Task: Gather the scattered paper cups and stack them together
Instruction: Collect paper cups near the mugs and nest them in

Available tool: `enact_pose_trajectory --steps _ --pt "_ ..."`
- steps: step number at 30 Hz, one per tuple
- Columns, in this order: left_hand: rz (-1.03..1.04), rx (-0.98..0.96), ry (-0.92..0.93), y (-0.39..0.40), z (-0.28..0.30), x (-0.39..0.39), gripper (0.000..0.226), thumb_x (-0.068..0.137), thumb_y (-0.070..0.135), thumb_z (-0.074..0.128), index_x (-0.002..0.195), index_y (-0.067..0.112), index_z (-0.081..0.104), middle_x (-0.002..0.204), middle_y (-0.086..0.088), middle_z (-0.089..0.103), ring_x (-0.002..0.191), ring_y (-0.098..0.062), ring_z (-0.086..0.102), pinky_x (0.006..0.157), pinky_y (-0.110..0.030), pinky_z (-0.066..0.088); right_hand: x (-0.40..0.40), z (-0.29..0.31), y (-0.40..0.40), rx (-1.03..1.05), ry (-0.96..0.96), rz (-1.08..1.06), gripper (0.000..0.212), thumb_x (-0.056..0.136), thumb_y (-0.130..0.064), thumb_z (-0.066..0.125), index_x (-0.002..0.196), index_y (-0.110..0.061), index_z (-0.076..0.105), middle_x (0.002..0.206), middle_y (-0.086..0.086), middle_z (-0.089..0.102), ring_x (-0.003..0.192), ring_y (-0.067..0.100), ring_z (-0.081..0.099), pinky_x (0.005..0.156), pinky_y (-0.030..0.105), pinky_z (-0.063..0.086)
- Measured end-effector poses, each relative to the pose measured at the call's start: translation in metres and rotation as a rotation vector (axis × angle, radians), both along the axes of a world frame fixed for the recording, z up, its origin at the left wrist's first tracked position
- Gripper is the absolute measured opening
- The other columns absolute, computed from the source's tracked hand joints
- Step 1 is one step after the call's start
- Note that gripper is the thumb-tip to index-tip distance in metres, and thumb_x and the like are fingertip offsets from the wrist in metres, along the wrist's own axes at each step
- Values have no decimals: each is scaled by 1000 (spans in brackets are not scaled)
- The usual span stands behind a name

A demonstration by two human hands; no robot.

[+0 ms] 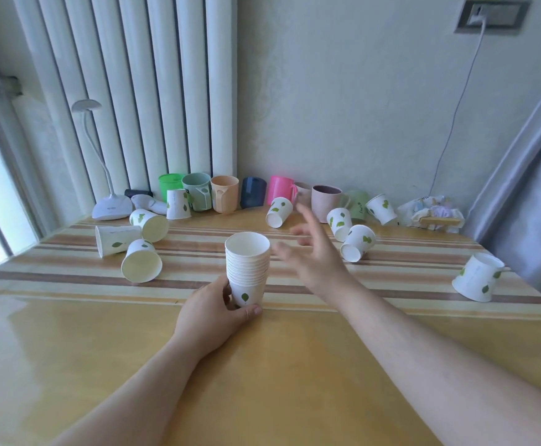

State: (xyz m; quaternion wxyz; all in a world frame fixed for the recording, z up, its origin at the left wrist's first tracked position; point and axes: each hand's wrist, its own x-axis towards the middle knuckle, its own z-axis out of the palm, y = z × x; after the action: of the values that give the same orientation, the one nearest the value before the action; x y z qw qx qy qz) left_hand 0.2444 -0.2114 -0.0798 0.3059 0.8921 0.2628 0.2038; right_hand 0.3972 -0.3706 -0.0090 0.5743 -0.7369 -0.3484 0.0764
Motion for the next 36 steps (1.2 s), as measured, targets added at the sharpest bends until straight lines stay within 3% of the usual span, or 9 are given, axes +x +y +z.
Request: enact_pose_trajectory --steps 5,8,14,16,19,23,28,32,36 --pt "-6 42 25 3 -6 4 45 75 69 78 103 38 61 92 21 68 91 -4 62 74 -33 52 83 -25 -22 -42 40 -539 57 90 -22 67 145 -30 51 134 8 56 102 29 61 68 31 46" --pt "-12 56 25 5 -9 5 47 74 72 76 106 40 60 93 22 70 93 -3 62 76 -32 54 126 -35 -36 -140 123 -684 59 90 -27 64 147 -29 51 145 13 47 110 35 58 85 39 54" --pt "-14 67 21 8 -13 6 54 69 79 72 109 44 58 96 23 71 97 -4 64 81 -34 56 172 -42 -34 -277 309 -708 85 93 -53 60 167 -44 20 154 19 33 124 43 54 106 47 49" --pt "-12 62 19 8 -12 6 54 69 79 71 108 45 58 95 24 72 97 -3 63 81 -33 55 179 -43 -28 -335 352 -718 85 87 -60 59 163 -51 23 149 17 36 130 45 49 111 52 46" --pt "-16 58 24 7 -11 6 52 71 77 73 109 45 58 96 24 71 97 -1 63 80 -32 55 170 -38 -22 -326 360 -680 74 77 -54 64 146 -37 41 131 12 46 119 40 53 100 47 51" --pt "-14 58 21 5 -9 5 51 71 77 73 108 44 59 96 24 72 96 0 63 78 -31 54 134 -32 -21 -270 168 -584 61 88 -30 73 137 -21 37 118 5 59 99 33 58 66 34 45" --pt "-17 37 10 2 -6 3 49 73 72 77 108 42 60 97 24 71 95 -2 63 74 -29 51 69 -12 -5 92 206 -477 57 91 -27 74 137 -23 41 121 1 64 88 13 63 65 32 48" --pt "-7 25 13 -2 0 2 50 74 69 81 111 41 61 94 24 69 96 -6 63 74 -31 51 12 27 23 448 403 -132 57 86 -23 82 134 -27 50 123 2 68 112 27 74 89 51 64" --pt "-17 10 13 -4 4 -1 51 72 70 80 111 42 62 91 25 69 95 -7 65 76 -35 55 -34 40 37 296 177 126 61 82 -20 87 135 -28 58 124 -2 71 111 18 71 94 41 62"
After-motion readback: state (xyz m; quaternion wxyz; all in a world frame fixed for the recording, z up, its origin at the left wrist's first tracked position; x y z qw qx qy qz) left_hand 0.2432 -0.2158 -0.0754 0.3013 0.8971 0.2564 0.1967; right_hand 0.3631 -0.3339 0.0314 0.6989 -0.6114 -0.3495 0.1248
